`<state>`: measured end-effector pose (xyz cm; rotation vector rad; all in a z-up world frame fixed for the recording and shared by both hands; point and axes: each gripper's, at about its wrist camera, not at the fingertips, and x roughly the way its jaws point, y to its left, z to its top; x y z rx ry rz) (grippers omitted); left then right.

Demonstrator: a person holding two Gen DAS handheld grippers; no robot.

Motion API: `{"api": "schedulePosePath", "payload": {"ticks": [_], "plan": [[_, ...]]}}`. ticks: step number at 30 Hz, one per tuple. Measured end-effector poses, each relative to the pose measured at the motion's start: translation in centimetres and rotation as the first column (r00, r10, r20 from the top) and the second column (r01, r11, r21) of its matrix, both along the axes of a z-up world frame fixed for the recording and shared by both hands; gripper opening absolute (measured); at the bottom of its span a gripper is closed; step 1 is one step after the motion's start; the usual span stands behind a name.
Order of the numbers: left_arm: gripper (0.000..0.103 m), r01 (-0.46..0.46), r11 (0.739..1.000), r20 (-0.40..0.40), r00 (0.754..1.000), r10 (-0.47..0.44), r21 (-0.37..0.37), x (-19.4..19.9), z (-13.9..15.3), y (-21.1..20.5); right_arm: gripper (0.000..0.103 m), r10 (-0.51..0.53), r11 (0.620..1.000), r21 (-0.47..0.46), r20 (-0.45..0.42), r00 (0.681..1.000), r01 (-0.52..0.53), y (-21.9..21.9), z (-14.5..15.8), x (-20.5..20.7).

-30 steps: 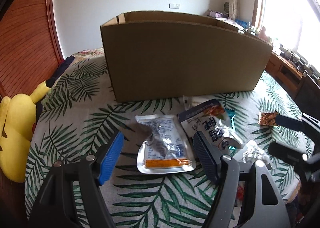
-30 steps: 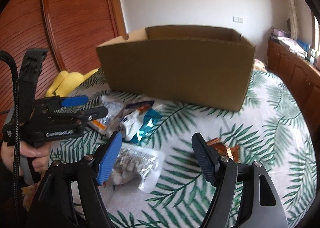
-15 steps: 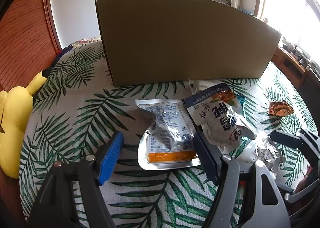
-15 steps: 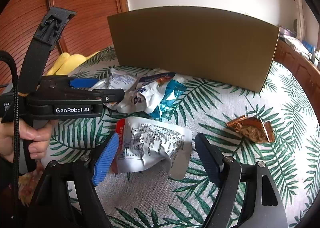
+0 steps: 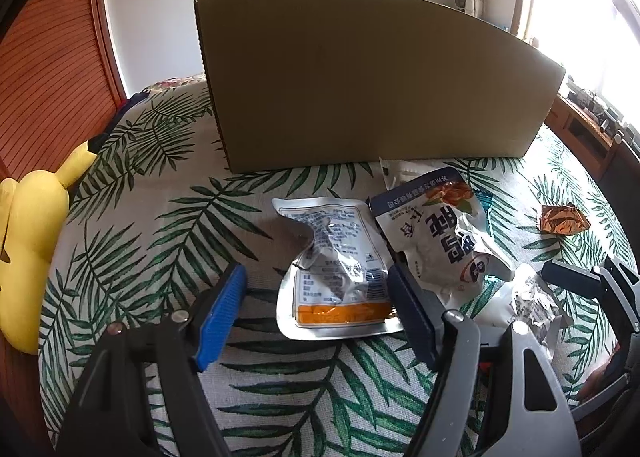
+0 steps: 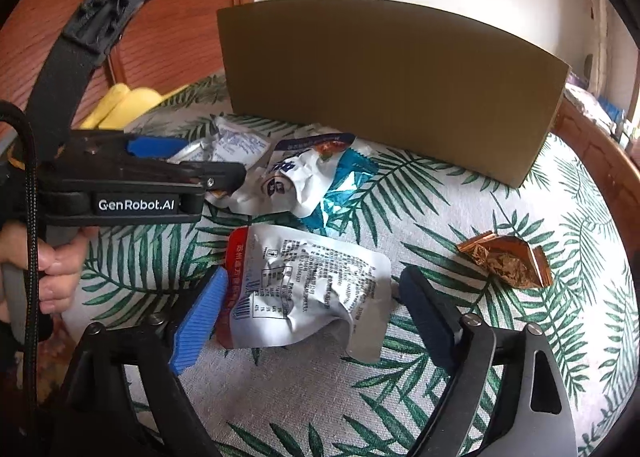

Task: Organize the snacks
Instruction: 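Position the left tool over the silver tray packet while the right tool reaches the crumpled white packet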

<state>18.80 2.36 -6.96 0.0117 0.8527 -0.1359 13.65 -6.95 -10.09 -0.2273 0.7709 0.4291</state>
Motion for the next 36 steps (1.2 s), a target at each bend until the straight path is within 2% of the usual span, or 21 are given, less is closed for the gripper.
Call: {"api": "schedulePosePath", "payload": {"ticks": [13, 21, 31, 36], "plan": [[0.073, -0.007, 1.0, 0.003, 1.0, 0.007, -0.001, -0.1, 0.0, 0.0, 0.095, 0.007, 1.0, -0.015, -0.017, 1.0, -0.007, 1.1, -0.3, 0.8], [0.074, -0.017, 1.0, -0.005, 1.0, 0.017, -0.001, 0.2, 0.1, 0.0, 0.085, 0.039, 0.999, -0.003, 0.006, 0.999, -0.039, 0.7, -0.3, 0.2], [0.077, -0.015, 1.0, -0.048, 0.999, 0.015, 0.005, 2.6, 0.3, -0.8, 0.083, 0.044, 0.999, 0.001, 0.015, 0.999, -0.044, 0.5, -0.3, -0.2], [0.077, -0.017, 0.999, -0.06, 0.998, 0.019, 0.036, 3.7, 0.1, -1.4, 0.083, 0.045, 0.999, -0.001, 0.016, 0.999, -0.045, 0.5, -0.2, -0.1]]}}
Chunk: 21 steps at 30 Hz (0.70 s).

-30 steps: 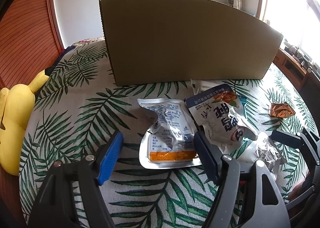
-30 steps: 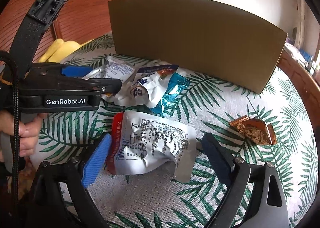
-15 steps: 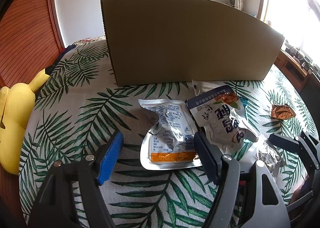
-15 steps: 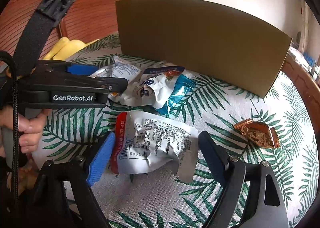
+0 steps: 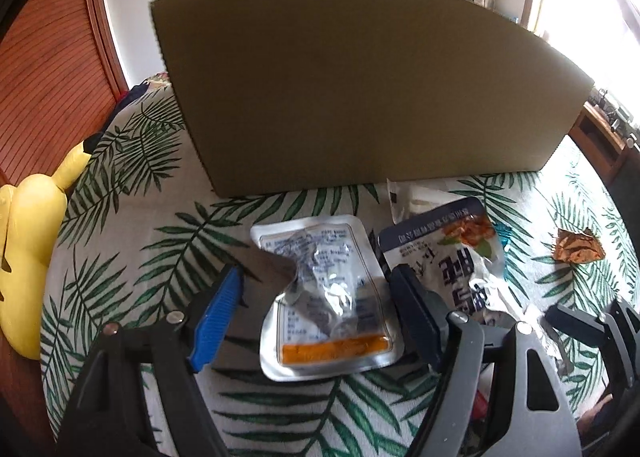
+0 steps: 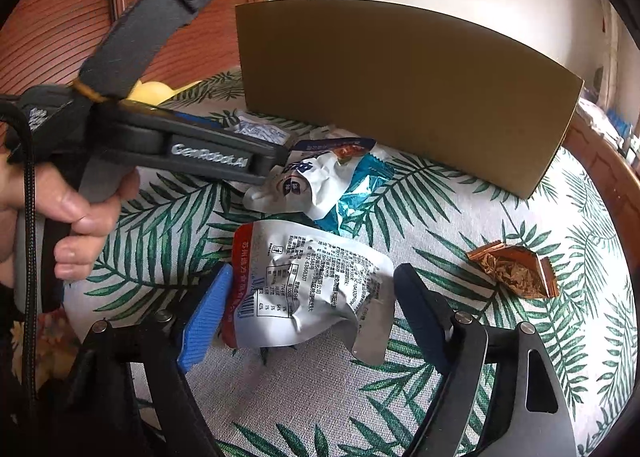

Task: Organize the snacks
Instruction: 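Position the left tool over the silver tray packet while the right tool reaches the crumpled white packet, then close the left tool on the silver tray packet while the right tool grasps the crumpled white packet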

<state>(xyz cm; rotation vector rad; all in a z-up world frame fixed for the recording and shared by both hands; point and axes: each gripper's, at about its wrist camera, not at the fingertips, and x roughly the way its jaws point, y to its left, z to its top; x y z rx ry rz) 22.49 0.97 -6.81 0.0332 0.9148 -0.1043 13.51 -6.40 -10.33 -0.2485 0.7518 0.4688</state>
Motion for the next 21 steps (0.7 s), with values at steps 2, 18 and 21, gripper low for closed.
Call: {"api": "schedulePosePath", "payload": {"ticks": [2, 18, 21], "plan": [[0.077, -0.005, 1.0, -0.003, 1.0, 0.005, -0.001, 0.3, 0.0, 0.0, 0.083, 0.0, 1.0, 0.0, 0.001, 1.0, 0.0, 0.0, 0.0, 0.0], [0.055, 0.102, 0.994, 0.016, 0.995, -0.103, 0.045, -2.7, 0.7, -0.9, 0.083, 0.0, 1.0, -0.001, 0.001, 1.0, 0.0, 0.0, 0.0, 0.0], [0.055, 0.106, 0.993, 0.023, 0.994, -0.107, 0.053, -3.5, 0.8, -0.8, 0.083, 0.002, 1.0, -0.001, -0.002, 1.0, -0.002, 0.0, 0.0, 0.0]]}}
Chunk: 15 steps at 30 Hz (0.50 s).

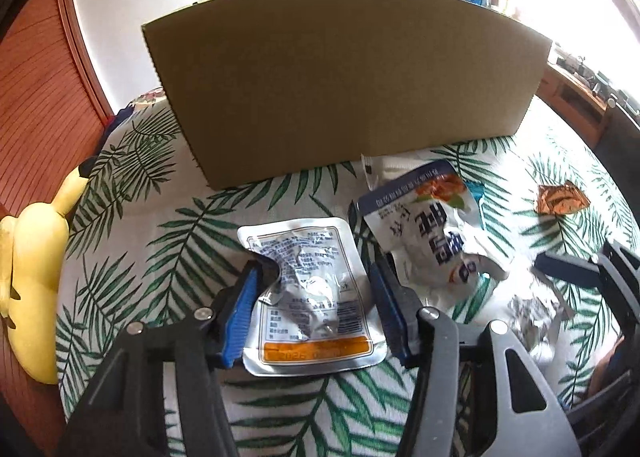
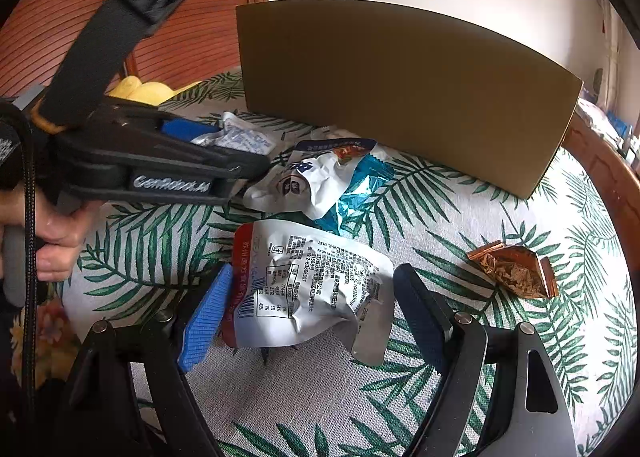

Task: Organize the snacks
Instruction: 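Close the left tool on the silver tray packet while the right tool grasps the crumpled white packet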

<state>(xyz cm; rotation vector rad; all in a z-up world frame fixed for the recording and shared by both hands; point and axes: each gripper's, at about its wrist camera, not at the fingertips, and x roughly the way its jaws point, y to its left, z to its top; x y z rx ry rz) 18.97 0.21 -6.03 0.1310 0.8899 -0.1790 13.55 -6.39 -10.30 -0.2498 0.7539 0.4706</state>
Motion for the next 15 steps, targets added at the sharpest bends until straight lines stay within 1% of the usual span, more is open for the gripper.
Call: {"api": "schedulePosePath", "payload": {"ticks": [4, 7, 8, 9, 13, 15], "plan": [[0.055, -0.002, 1.0, 0.022, 1.0, 0.002, -0.008, -0.7, 0.4, 0.6, 0.083, 0.0, 1.0, 0.001, -0.004, 1.0, 0.0, 0.1, 0.1, 0.1], [0.055, -0.011, 0.999, 0.04, 0.999, 0.012, -0.033, -1.3, 1.0, 1.1, 0.082, 0.004, 1.0, 0.003, -0.007, 1.0, -0.004, 0.0, 0.2, 0.0], [0.055, -0.014, 0.999, 0.045, 0.999, 0.015, -0.041, -1.5, 1.2, 1.3, 0.08, 0.006, 1.0, 0.006, -0.008, 1.0, -0.006, -0.1, 0.3, -0.1], [0.055, -0.016, 0.999, 0.05, 0.999, 0.019, -0.052, -1.5, 1.4, 1.6, 0.075, 0.011, 1.0, 0.013, -0.007, 1.0, -0.011, -0.2, 0.4, -0.3], [0.055, -0.014, 0.998, 0.06, 0.998, 0.018, -0.067, -2.0, 1.7, 1.6, 0.069, 0.026, 0.999, 0.028, 0.006, 1.0, -0.026, -0.5, 0.4, -1.1], [0.055, -0.011, 0.998, 0.062, 0.998, 0.015, -0.069, -2.1, 1.7, 1.6, 0.064, 0.034, 0.998, 0.046, 0.004, 0.999, -0.034, -0.7, 0.5, -1.4]]}}
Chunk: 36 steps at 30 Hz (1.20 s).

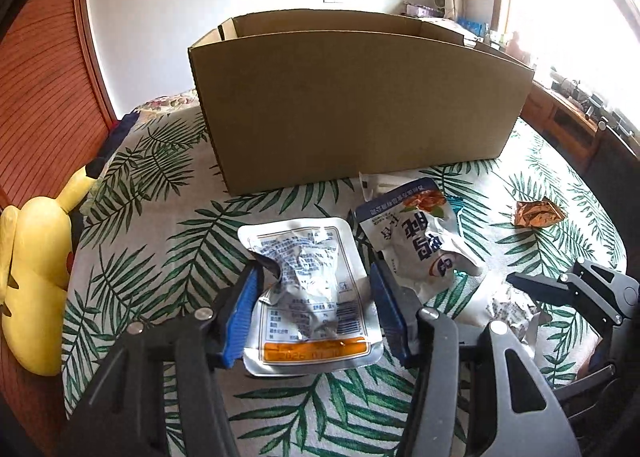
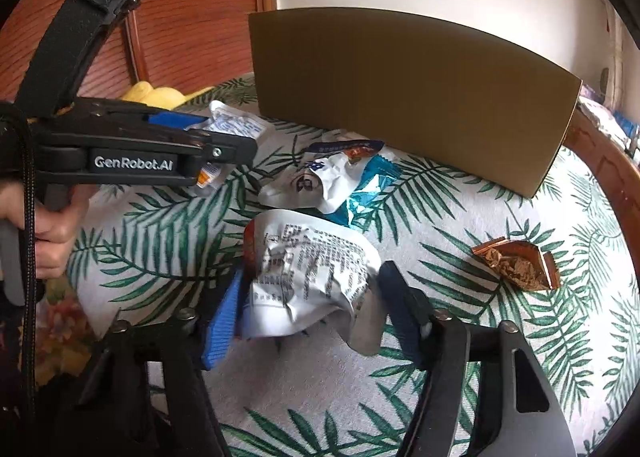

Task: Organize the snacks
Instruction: 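Close the left tool on the silver tray packet while the right tool grasps the crumpled white packet, then lift both held packets and carry them over the cardboard box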

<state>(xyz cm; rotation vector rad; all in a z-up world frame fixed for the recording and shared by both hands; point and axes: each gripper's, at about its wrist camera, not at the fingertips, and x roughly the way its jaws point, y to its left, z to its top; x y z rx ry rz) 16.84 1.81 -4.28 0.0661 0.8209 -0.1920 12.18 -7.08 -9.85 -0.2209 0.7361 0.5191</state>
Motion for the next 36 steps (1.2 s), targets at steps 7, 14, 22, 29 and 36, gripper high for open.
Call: {"api": "schedulePosePath", "payload": {"ticks": [7, 14, 22, 29, 36], "plan": [[0.055, 0.004, 1.0, 0.013, 1.0, -0.004, -0.018, -0.6, 0.4, 0.1, 0.06, 0.009, 0.998, 0.054, 0.002, 1.0, -0.009, -0.7, 0.2, -0.8], [0.055, 0.009, 0.999, 0.034, 0.999, -0.007, -0.035, -1.2, 1.4, 0.1, 0.06, -0.001, 0.995, 0.101, 0.001, 1.0, 0.001, -1.7, 0.9, -1.0], [0.055, 0.027, 0.998, 0.064, 0.998, -0.024, -0.048, -1.9, 2.9, -0.4, 0.06, -0.017, 0.995, 0.098, 0.033, 0.999, 0.014, -2.6, 2.0, -1.6], [0.055, 0.053, 0.997, 0.088, 0.995, -0.048, -0.055, -2.6, 4.0, -1.4, 0.061, -0.039, 0.994, 0.105, 0.051, 0.998, 0.033, -3.6, 2.7, -1.7], [0.055, 0.077, 0.995, 0.105, 0.992, -0.07, -0.06, -3.0, 4.9, -2.4, 0.061, -0.064, 0.992, 0.113, 0.069, 0.996, 0.056, -4.9, 3.3, -2.0]]}}
